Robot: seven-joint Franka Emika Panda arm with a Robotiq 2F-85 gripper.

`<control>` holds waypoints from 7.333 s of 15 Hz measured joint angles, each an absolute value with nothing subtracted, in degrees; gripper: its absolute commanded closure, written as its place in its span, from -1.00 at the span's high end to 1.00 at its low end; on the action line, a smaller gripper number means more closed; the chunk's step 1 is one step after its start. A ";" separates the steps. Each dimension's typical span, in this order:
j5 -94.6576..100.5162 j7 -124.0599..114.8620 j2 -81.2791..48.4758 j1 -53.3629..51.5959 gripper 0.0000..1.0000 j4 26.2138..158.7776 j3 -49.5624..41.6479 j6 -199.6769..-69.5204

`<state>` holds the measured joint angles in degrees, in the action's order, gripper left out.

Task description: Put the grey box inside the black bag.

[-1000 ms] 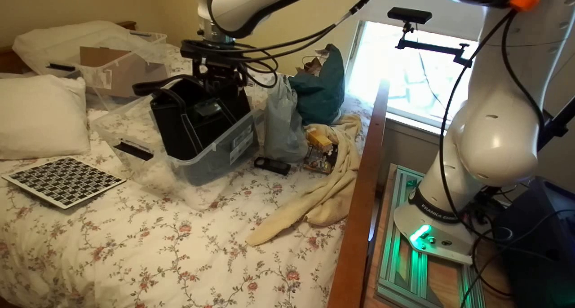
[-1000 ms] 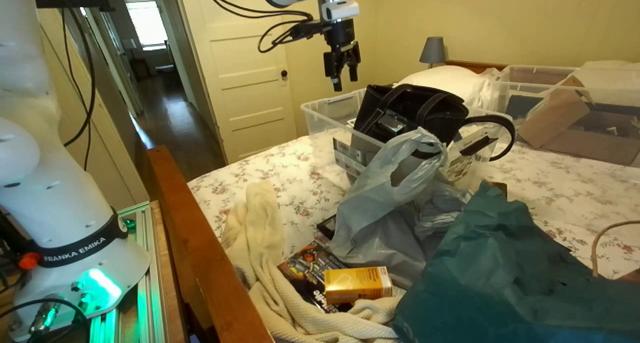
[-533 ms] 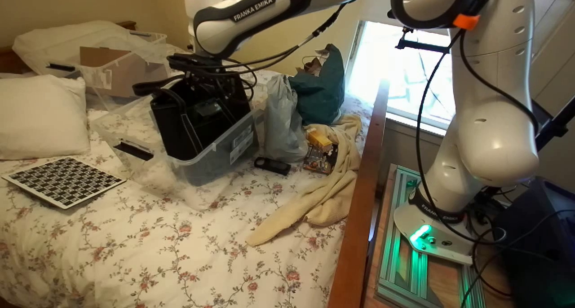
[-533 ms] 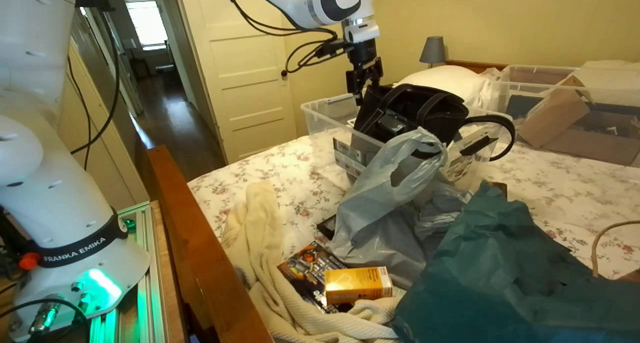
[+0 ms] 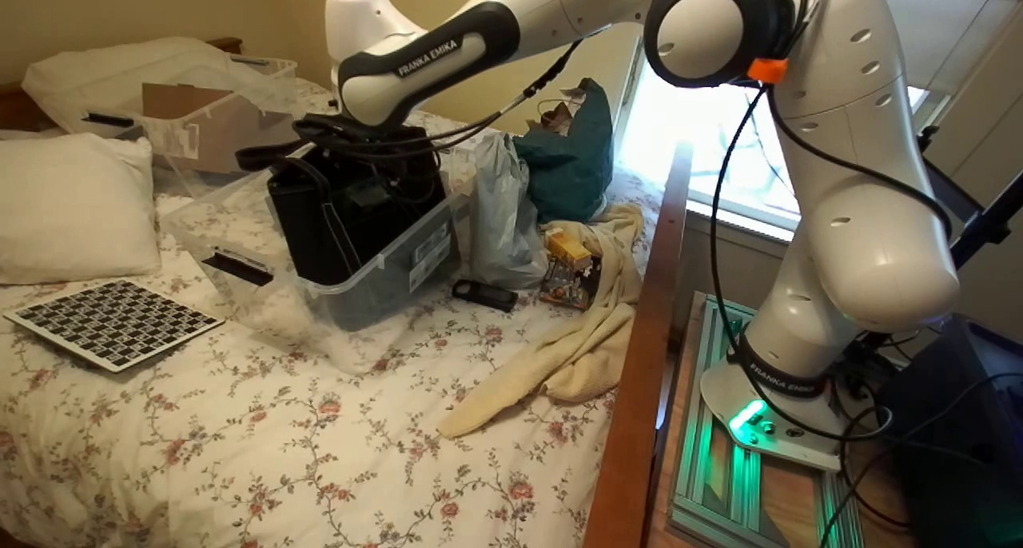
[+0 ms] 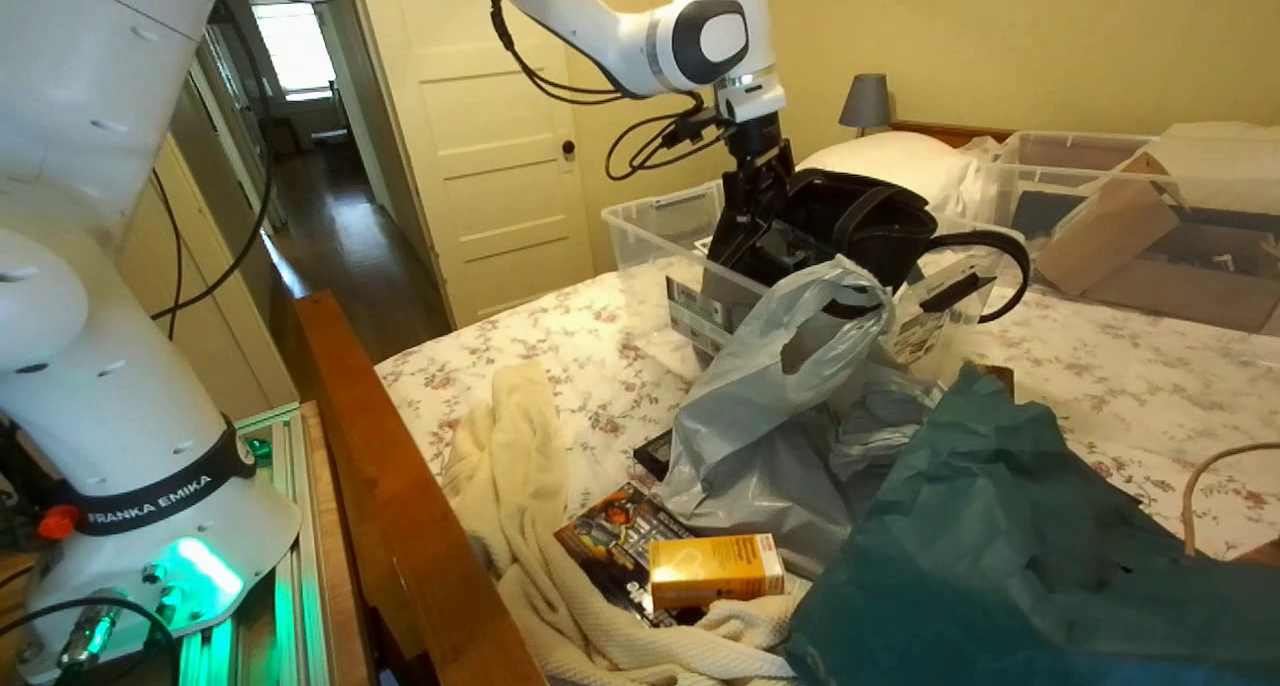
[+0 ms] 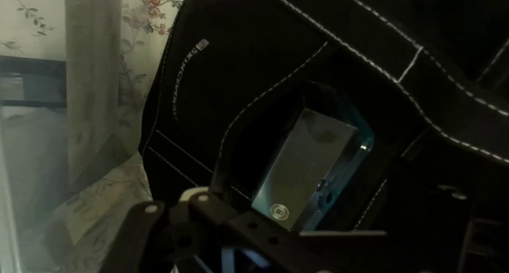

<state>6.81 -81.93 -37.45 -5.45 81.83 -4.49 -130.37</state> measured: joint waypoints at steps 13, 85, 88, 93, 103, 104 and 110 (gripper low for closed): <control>5.26 -82.02 -46.62 -5.37 0.00 73.51 -5.14 -132.63; 10.25 -93.03 -47.37 -3.01 -0.73 56.05 -12.42 -102.44; 10.36 -93.17 -48.82 -2.99 -0.73 53.59 -12.41 -101.47; 10.04 -96.55 -50.77 -2.63 -0.73 51.32 -12.41 -106.88; 9.86 -109.52 -57.19 -1.99 -0.73 49.96 -13.05 -121.77; 9.86 -109.72 -57.74 -1.96 -0.73 49.50 -13.07 -121.79; 9.82 -102.68 -58.58 -1.41 -0.73 47.39 -11.58 -117.57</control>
